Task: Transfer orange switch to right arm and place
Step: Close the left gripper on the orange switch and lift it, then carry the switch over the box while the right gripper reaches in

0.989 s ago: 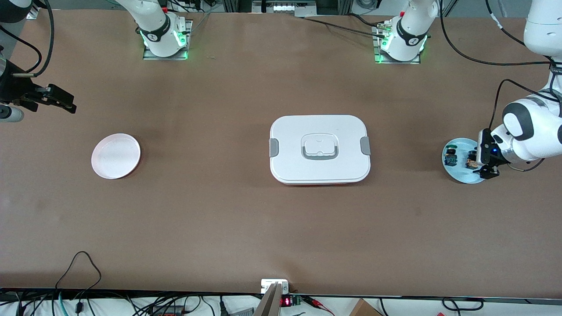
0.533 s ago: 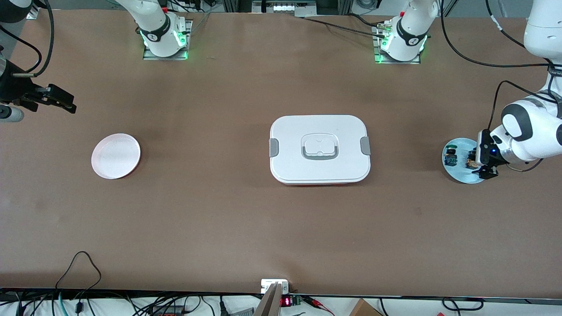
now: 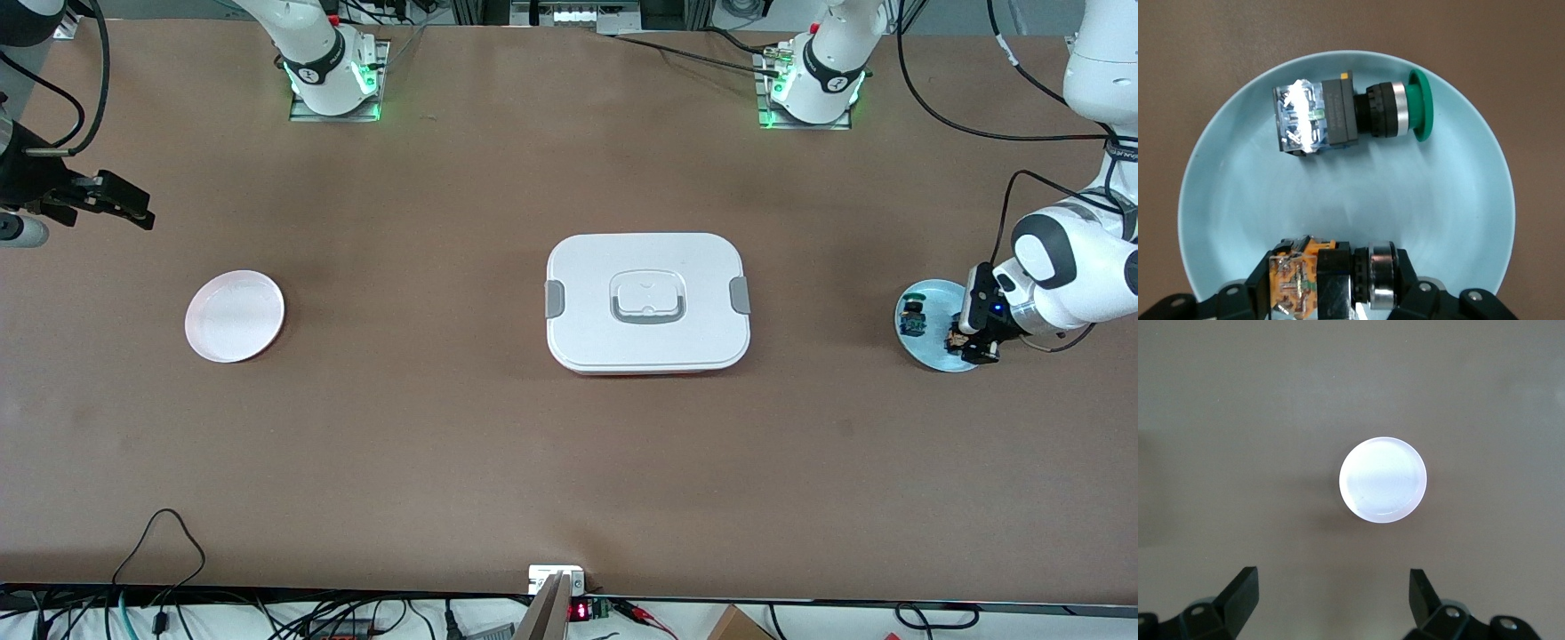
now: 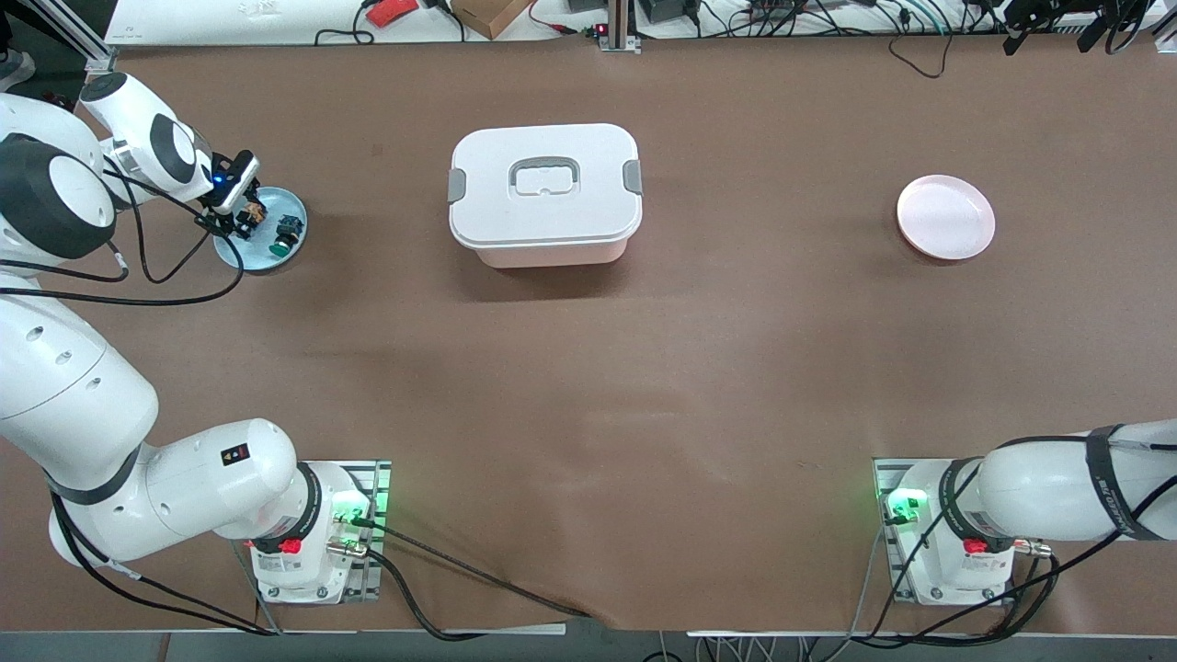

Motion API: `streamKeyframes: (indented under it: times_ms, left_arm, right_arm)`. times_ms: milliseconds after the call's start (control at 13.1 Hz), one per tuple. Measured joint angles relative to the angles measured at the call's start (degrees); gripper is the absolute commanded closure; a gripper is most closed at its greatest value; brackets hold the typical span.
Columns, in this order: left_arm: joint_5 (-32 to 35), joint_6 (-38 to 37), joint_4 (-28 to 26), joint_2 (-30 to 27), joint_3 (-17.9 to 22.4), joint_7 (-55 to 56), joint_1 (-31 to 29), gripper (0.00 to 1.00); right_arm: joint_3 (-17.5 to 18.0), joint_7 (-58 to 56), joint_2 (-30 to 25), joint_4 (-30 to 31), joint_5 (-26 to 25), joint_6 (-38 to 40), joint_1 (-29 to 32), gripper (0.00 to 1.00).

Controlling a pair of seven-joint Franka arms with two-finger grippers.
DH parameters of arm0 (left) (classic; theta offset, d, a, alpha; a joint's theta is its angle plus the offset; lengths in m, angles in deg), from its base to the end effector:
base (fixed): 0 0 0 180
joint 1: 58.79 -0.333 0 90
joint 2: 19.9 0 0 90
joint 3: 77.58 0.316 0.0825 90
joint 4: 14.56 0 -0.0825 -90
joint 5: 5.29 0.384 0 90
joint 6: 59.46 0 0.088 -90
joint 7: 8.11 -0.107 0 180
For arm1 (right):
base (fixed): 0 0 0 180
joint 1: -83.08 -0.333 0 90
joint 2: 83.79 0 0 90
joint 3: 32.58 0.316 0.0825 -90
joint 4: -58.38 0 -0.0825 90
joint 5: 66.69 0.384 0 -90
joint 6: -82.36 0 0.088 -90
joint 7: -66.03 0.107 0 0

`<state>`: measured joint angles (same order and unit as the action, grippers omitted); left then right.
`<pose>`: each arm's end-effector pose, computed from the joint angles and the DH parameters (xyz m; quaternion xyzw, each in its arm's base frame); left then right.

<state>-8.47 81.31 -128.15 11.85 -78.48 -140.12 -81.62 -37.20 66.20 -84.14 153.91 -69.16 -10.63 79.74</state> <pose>0.5583 0.2249 0.1757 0.5913 -0.8052 0.0113 0.0436 0.5541 -0.0169 0.5868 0.9995 -0.0111 -0.0193 0.0211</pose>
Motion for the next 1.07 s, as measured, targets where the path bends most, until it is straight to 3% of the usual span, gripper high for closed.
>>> streamKeyframes:
  times_ms: [228,457,761,913,1065]
  left_arm:
    - [0.0,-0.1,0.6,0.0,-0.2,-0.1,0.0,1.0]
    - [-2.2,-5.3,3.4,-1.4,-0.7,-0.1,-0.1,1.0]
    - [-6.9,-28.5,15.5,-5.2,-2.8,2.3,0.1,1.0]
    - [-10.3,-40.9,22.6,-5.9,-7.4,11.1,0.5,1.0]
    - [-19.0,-50.5,26.5,-6.0,-10.7,21.0,1.4,1.0]
  right_arm:
    - [0.0,0.0,0.0,0.0,0.0,0.0,0.0,0.0]
    - [0.1,0.0,0.0,0.0,0.8,0.0,-0.2,0.0]
    - [0.0,0.1,0.0,0.0,1.7,-0.1,-0.2,0.0]
    - [0.0,0.1,0.1,0.0,1.8,-0.1,-0.2,0.0]
    - [-0.1,0.1,0.2,0.0,1.8,-0.1,-0.2,0.0]
